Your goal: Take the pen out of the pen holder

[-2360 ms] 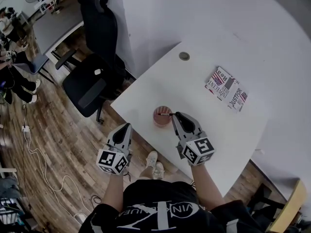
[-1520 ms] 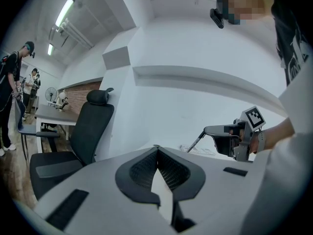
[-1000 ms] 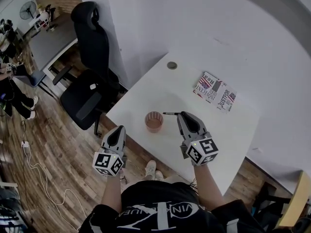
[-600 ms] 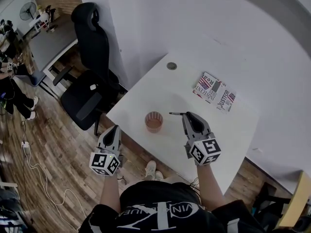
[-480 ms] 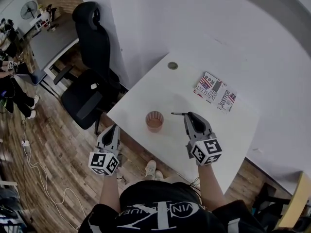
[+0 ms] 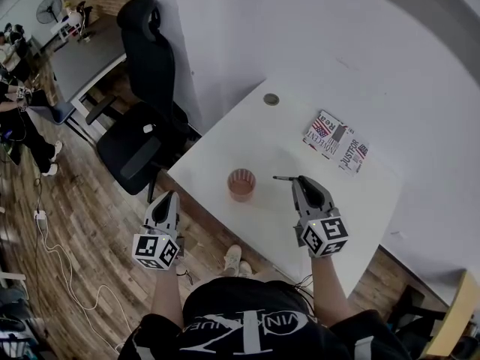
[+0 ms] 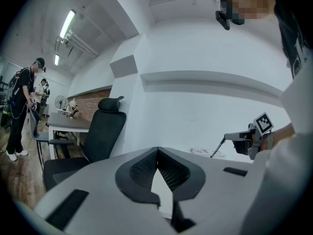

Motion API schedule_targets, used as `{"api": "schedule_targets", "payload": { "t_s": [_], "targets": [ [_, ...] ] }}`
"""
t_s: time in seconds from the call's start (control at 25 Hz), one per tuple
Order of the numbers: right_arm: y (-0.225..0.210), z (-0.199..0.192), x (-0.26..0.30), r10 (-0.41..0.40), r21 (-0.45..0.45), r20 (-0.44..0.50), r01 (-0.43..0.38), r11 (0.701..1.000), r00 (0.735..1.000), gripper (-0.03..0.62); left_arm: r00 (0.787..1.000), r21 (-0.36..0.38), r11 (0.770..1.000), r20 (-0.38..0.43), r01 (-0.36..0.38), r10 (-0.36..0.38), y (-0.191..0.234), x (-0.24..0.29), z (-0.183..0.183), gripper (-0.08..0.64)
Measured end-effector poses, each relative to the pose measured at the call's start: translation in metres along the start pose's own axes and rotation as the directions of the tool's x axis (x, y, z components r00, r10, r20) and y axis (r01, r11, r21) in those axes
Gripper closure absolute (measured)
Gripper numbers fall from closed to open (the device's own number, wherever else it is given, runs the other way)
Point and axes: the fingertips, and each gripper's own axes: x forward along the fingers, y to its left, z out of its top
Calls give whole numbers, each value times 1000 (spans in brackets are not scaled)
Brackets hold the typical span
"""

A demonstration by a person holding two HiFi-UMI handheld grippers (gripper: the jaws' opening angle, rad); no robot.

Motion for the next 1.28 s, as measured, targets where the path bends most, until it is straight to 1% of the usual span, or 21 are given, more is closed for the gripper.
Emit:
{"api": "schedule_targets", "payload": {
  "t_s": [0.48, 1.28],
  "targets": [
    [-8, -20, -8, -21, -5, -44, 20, 1000, 999, 535, 1000, -6, 1000, 2, -31, 31, 10, -8, -3, 546],
    [-14, -28, -8, -31, 3, -62, 31, 1000, 998, 535, 999, -6, 999, -6, -49, 49, 15, -10, -6, 546]
  ]
}}
